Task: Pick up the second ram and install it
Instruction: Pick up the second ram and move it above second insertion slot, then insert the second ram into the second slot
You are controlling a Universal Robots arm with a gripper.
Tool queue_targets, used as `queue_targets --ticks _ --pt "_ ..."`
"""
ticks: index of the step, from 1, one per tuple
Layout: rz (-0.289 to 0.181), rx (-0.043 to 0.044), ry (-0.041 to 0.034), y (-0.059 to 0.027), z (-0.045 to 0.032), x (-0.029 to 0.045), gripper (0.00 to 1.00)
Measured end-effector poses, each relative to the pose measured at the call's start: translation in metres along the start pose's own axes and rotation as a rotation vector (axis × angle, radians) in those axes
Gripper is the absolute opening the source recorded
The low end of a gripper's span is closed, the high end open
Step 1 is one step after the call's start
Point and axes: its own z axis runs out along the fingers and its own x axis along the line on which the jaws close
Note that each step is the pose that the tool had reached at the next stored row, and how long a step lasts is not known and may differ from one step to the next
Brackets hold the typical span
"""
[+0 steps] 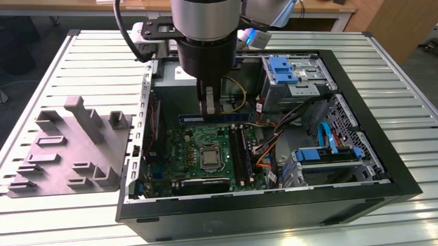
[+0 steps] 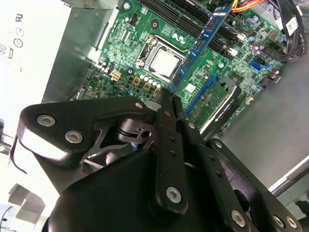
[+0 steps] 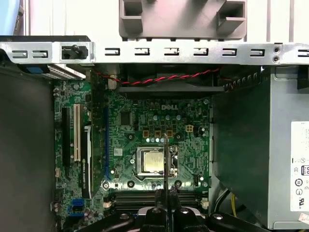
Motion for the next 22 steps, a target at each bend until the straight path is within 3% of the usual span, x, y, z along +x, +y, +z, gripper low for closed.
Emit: queue_targets --ticks 14,22 --pt "0.007 0.0003 0.0 0.0 0.0007 0.0 0.13" --pt "0.146 0.0037 0.0048 0.0001 0.0023 0.0 0.13"
